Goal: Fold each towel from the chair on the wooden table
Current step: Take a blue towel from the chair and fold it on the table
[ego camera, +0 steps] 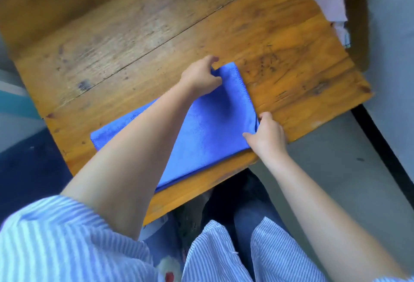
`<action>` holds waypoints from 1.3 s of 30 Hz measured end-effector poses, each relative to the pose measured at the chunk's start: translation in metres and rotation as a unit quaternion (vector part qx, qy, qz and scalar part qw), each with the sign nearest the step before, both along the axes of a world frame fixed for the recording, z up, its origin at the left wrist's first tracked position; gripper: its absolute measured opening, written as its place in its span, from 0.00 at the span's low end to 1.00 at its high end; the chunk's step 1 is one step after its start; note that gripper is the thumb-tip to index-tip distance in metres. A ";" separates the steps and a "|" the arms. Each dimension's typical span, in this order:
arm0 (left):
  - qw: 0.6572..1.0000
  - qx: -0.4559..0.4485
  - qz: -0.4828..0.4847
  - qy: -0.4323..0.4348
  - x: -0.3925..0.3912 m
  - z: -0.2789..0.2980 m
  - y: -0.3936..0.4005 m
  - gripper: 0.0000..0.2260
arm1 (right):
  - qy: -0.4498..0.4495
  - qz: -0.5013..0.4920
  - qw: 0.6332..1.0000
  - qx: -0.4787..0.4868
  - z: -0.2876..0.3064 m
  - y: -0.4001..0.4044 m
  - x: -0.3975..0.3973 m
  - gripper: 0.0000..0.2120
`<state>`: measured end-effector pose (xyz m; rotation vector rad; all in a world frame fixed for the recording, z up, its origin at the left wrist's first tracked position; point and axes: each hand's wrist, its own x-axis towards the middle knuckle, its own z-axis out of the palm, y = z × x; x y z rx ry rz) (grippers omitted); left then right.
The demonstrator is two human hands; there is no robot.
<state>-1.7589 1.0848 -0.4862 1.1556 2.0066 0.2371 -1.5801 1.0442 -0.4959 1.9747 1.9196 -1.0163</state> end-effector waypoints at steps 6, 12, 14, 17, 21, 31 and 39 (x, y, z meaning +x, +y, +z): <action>0.995 -0.022 -0.060 -0.075 0.009 0.016 0.032 0.07 | 0.099 -0.031 0.993 -0.064 0.006 0.021 0.017 0.09; 0.993 0.099 0.006 -0.071 -0.003 0.049 0.055 0.09 | 0.127 0.031 0.987 0.094 0.036 0.088 0.019 0.04; 0.986 0.154 0.027 -0.058 -0.011 0.063 0.062 0.13 | 0.141 0.052 0.973 0.177 0.050 0.111 0.016 0.09; 0.975 0.219 0.033 -0.034 -0.024 0.080 0.058 0.18 | 0.185 0.107 0.931 0.297 0.075 0.133 0.012 0.08; 0.966 0.252 -0.025 0.045 -0.038 0.081 0.032 0.11 | 0.222 0.218 0.893 0.324 0.087 0.130 0.014 0.04; 0.902 0.254 -0.299 0.181 -0.036 0.044 -0.073 0.09 | 0.303 0.418 0.813 0.268 0.044 0.040 0.029 0.07; 0.882 0.240 -0.330 0.236 -0.034 0.034 -0.118 0.06 | 0.310 0.448 0.788 0.286 0.019 -0.011 0.032 0.05</action>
